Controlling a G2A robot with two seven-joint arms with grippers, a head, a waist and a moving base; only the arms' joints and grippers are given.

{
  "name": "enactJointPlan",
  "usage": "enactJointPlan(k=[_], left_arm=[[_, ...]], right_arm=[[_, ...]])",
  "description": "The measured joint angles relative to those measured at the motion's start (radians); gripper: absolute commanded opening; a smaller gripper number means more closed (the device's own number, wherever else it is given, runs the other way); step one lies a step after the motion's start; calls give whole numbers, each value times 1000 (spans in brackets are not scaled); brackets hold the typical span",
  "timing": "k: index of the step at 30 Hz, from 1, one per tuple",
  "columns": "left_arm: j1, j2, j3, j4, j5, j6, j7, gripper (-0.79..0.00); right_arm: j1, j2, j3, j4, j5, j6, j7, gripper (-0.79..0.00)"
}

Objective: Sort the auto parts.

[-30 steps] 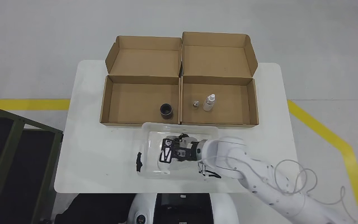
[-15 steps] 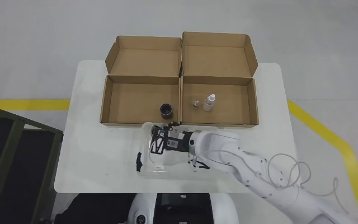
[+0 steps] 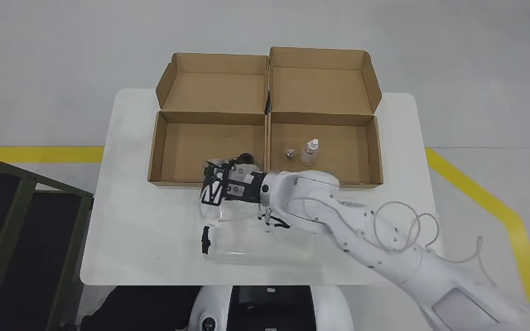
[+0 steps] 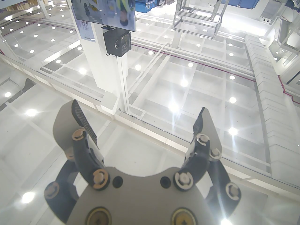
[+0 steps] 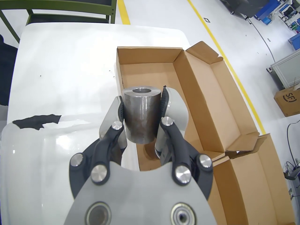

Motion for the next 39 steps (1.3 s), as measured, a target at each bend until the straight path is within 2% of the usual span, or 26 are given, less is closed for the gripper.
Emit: enactJointPlan(k=[9,24,36,39], left_arm=[[0,0,0,0,0,0,0,0],[0,0,0,0,0,0,0,0],[0,0,0,0,0,0,0,0],[0,0,0,0,0,0,0,0]], right_arm=[[99,-79,-56,169,44,3,-34,-785],[234,-226,-147,455,125,-3,61,-785],[304,-331,-176,672,198,-50,119,-785],[316,-356,-182,720,215,-69,135,-763]])
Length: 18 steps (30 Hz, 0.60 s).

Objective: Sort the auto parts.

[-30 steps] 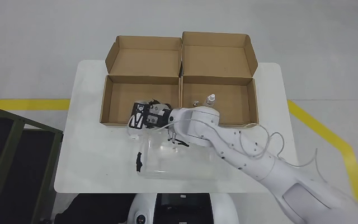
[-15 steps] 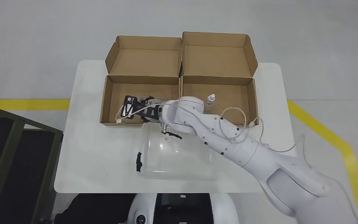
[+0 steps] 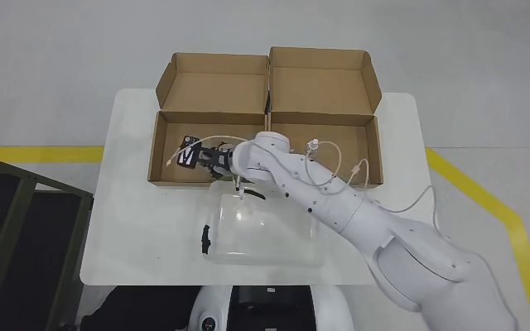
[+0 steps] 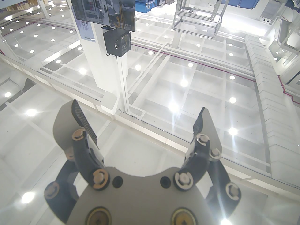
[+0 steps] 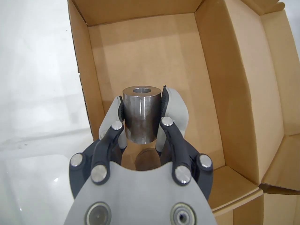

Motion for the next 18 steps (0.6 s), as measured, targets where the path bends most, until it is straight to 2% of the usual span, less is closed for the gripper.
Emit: enactJointPlan(k=[4,10,15,16,18], left_arm=[[0,0,0,0,0,0,0,0],[0,0,0,0,0,0,0,0],[0,0,0,0,0,0,0,0],[0,0,0,0,0,0,0,0],[0,0,0,0,0,0,0,0]], right_arm=[[15,-34,-10,69,12,-21,9,-733],[32,-77,-21,159,15,-37,14,-631],[42,-106,-22,221,17,-53,10,-511],[45,-113,-21,235,18,-59,9,-465],[49,-122,-20,256,20,-68,10,-443]])
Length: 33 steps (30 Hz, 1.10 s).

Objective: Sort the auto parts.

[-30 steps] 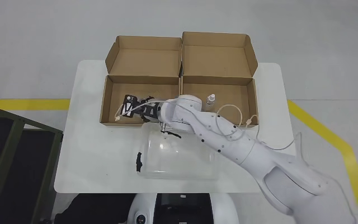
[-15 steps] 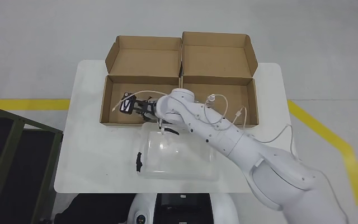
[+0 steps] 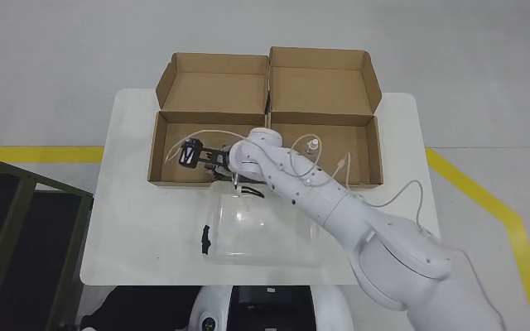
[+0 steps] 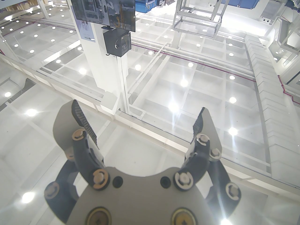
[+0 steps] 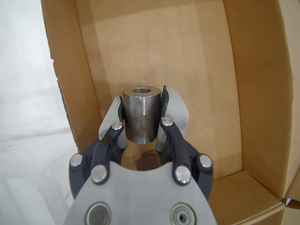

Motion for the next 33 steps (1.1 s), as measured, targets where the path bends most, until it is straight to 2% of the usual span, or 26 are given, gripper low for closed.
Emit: enactJointPlan(k=[4,14,18,21,26,33], left_arm=[[0,0,0,0,0,0,0,0],[0,0,0,0,0,0,0,0],[0,0,0,0,0,0,0,0],[0,0,0,0,0,0,0,0],[0,0,0,0,0,0,0,0],[0,0,0,0,0,0,0,0]], right_arm=[[7,-20,3,41,5,-20,-5,-406],[25,-43,29,65,-16,-27,-83,-394],[16,-35,52,35,-20,-42,-125,-320],[0,-21,70,-9,-32,-52,-151,-265],[-51,19,118,-118,-70,-42,-185,-222],[-189,115,243,-360,-162,-22,-199,-185]])
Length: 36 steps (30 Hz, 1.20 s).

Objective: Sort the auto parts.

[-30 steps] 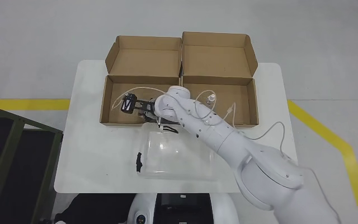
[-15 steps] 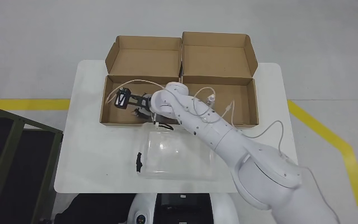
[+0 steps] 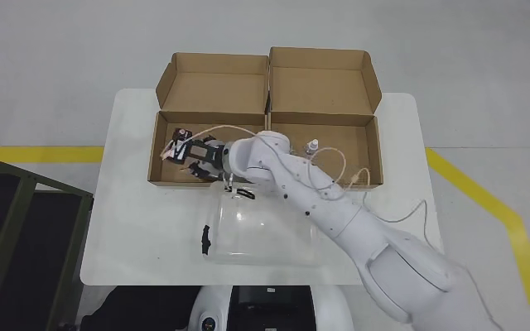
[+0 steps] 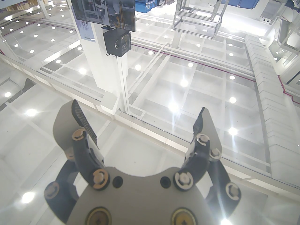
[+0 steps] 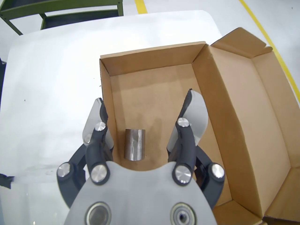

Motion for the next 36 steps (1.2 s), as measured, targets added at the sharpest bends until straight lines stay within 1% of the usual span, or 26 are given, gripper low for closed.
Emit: enactJointPlan(k=[1,4,7,10,11,13,14,18,25,32,36], left_arm=[[0,0,0,0,0,0,0,0],[0,0,0,0,0,0,0,0],[0,0,0,0,0,0,0,0],[0,0,0,0,0,0,0,0],[0,0,0,0,0,0,0,0],[0,0,0,0,0,0,0,0],[0,0,0,0,0,0,0,0],[0,0,0,0,0,0,0,0],[0,0,0,0,0,0,0,0],[0,0,0,0,0,0,0,0],[0,0,0,0,0,0,0,0]], right_arm=[[-37,21,30,-58,-27,1,-3,-179],[-146,76,114,-214,-115,-14,-12,-102],[-269,127,201,-375,-217,-30,-14,-95],[-390,166,285,-512,-286,-53,-24,-62],[-422,175,308,-546,-302,-61,-29,-37],[-489,194,358,-614,-332,-82,-48,-15],[-514,202,378,-639,-344,-90,-60,0],[-615,227,450,-726,-397,-107,-138,0],[-793,265,591,-823,-447,-81,-278,0],[-948,293,737,-904,-459,-28,-369,0],[-1024,305,810,-947,-463,-7,-390,0]])
